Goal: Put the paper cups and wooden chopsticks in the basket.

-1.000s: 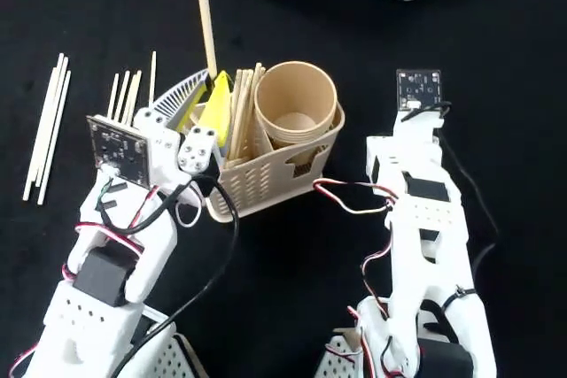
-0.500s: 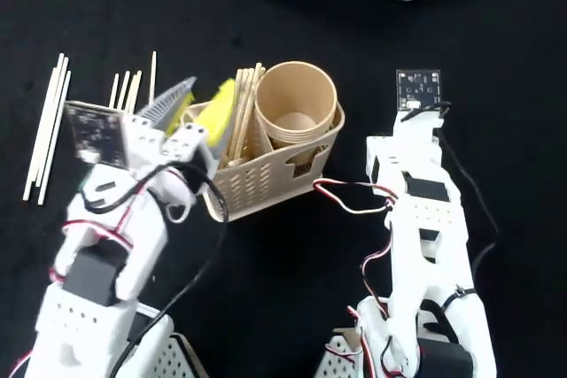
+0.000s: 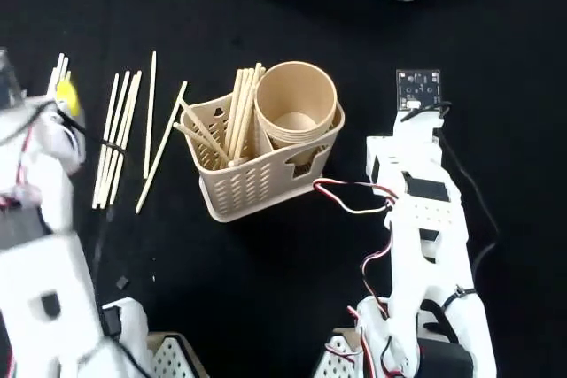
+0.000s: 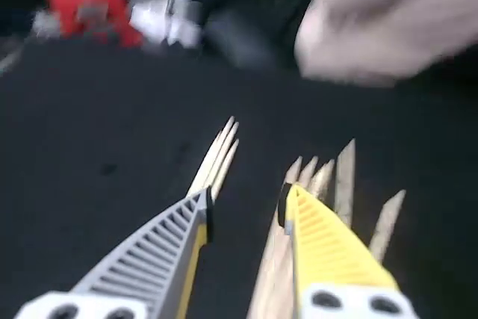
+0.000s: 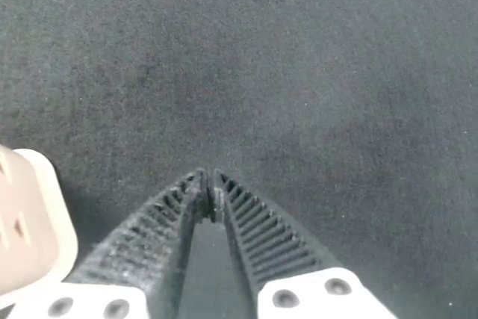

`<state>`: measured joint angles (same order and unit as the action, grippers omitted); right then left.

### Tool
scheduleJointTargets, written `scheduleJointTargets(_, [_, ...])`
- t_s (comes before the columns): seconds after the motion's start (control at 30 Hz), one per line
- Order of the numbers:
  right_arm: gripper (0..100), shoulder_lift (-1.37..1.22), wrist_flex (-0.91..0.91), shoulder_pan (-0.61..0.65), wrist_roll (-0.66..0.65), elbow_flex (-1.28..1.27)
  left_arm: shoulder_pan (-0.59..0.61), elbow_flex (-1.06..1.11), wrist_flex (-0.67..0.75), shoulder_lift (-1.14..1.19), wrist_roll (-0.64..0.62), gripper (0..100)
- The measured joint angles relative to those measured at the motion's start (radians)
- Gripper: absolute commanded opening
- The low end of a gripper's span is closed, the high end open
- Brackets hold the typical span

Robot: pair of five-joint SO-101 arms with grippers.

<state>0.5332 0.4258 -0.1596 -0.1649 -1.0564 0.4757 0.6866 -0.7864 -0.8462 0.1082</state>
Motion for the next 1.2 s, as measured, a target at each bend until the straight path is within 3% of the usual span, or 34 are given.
scheduleJointTargets(0.23, [1.2, 0.000, 0.000, 0.000, 0.000, 0.000, 0.107, -0.173, 0.006, 0.526, 0.222, 18])
scheduleJointTargets(0.47, [1.2, 0.000, 0.000, 0.000, 0.000, 0.000, 0.161, -0.549, -0.166, 1.034, 0.367, 18])
scheduleJointTargets(0.77, [1.2, 0.000, 0.000, 0.000, 0.000, 0.000, 0.180, -1.115, -0.345, 1.580, 0.393, 18])
scheduleJointTargets(1.2, [1.2, 0.000, 0.000, 0.000, 0.000, 0.000, 0.186, -1.800, -0.655, 2.031, 0.394, 17])
